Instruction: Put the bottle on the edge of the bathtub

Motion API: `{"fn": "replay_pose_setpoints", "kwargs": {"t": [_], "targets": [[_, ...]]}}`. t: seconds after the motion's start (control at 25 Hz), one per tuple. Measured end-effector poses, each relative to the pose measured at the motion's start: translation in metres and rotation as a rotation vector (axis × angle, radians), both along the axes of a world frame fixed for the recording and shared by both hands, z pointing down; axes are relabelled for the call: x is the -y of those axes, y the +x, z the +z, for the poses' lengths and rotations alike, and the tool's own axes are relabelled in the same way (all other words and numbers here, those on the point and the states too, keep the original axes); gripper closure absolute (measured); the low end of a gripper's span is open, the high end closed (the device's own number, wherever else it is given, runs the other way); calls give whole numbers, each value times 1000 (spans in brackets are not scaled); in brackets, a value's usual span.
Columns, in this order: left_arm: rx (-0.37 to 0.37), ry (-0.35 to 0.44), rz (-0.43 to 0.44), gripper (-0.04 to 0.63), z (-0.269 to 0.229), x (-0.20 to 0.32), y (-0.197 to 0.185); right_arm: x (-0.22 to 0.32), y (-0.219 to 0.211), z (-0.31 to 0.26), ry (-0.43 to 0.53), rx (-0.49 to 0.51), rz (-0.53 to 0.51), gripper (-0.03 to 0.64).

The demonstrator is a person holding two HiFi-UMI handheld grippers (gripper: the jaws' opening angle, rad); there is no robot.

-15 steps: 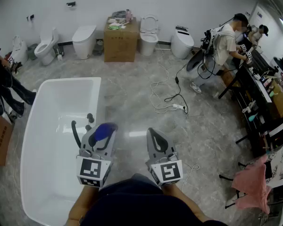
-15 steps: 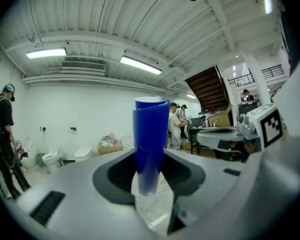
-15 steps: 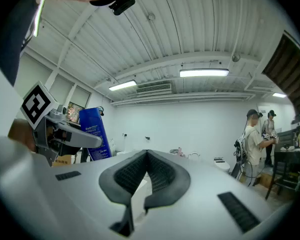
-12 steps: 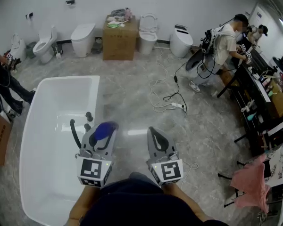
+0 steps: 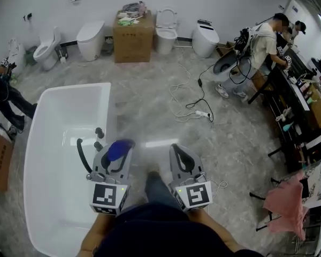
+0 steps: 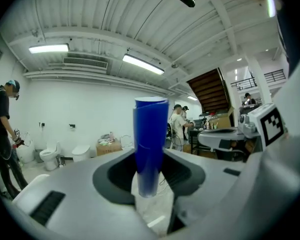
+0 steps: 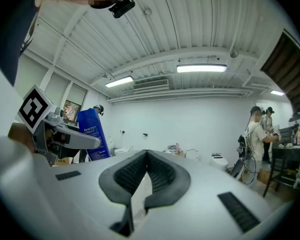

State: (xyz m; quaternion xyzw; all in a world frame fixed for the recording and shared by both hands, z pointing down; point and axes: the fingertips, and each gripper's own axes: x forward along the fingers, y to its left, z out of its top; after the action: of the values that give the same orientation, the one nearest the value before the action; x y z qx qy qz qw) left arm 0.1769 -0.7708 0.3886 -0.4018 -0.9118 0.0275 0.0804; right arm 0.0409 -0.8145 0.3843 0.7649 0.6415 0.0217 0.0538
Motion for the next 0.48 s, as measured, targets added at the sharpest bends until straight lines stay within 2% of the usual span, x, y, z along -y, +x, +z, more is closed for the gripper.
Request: {"fn": "replay_pose_setpoints", "kwargs": {"t": [0.28,0.48], "targets": [[-18,6,-25,445,8,-65,-25,-78,-28,-4,-11,-16,-25,600],[16,30,-74,445,-8,-129,-48,-151,-56,-16,-7,-12,-48,600]]}}
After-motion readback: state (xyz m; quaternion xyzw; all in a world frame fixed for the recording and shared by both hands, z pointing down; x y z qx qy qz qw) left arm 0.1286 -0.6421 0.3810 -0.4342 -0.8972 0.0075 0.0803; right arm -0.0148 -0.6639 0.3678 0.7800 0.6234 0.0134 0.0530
